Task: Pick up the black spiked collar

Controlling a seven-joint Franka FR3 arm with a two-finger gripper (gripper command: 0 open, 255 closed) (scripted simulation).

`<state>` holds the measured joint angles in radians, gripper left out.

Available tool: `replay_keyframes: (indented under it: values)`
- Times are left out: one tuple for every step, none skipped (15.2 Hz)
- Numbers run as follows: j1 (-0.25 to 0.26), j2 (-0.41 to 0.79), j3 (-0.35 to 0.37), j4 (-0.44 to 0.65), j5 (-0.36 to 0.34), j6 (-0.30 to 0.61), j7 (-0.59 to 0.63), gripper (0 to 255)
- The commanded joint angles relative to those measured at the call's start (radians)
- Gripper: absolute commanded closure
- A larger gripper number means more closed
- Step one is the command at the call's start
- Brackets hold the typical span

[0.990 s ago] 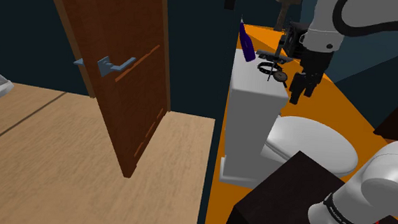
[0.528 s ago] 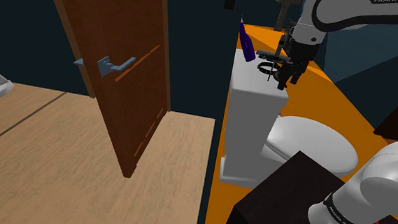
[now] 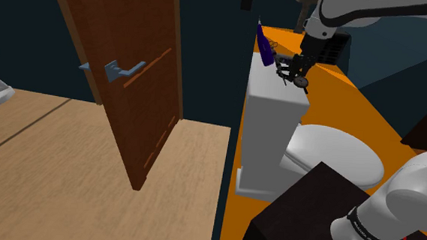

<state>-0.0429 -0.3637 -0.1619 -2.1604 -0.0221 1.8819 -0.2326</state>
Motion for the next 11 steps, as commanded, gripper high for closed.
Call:
replay_keyframes:
  values:
    - [0.000,0.070,-0.021,0.064,0.013,0.034,-0.034,0]
    - [0.000,0.098,-0.030,0.093,0.020,0.047,-0.051,0]
    - [0.000,0.127,-0.039,0.122,0.029,0.059,-0.067,0]
    - [-0.001,0.156,-0.048,0.153,0.039,0.070,-0.084,0]
    - [-0.002,0.186,-0.056,0.185,0.049,0.079,-0.101,0]
    - [-0.004,0.215,-0.064,0.218,0.061,0.088,-0.119,0]
    - [-0.004,0.224,-0.066,0.228,0.065,0.090,-0.124,0]
    - [-0.005,0.224,-0.066,0.215,0.065,0.103,-0.124,0]
    - [-0.005,0.224,-0.066,0.202,0.066,0.117,-0.125,0]
    - [-0.005,0.225,-0.066,0.189,0.066,0.130,-0.126,0]
    - [-0.005,0.226,-0.067,0.177,0.067,0.143,-0.127,0]
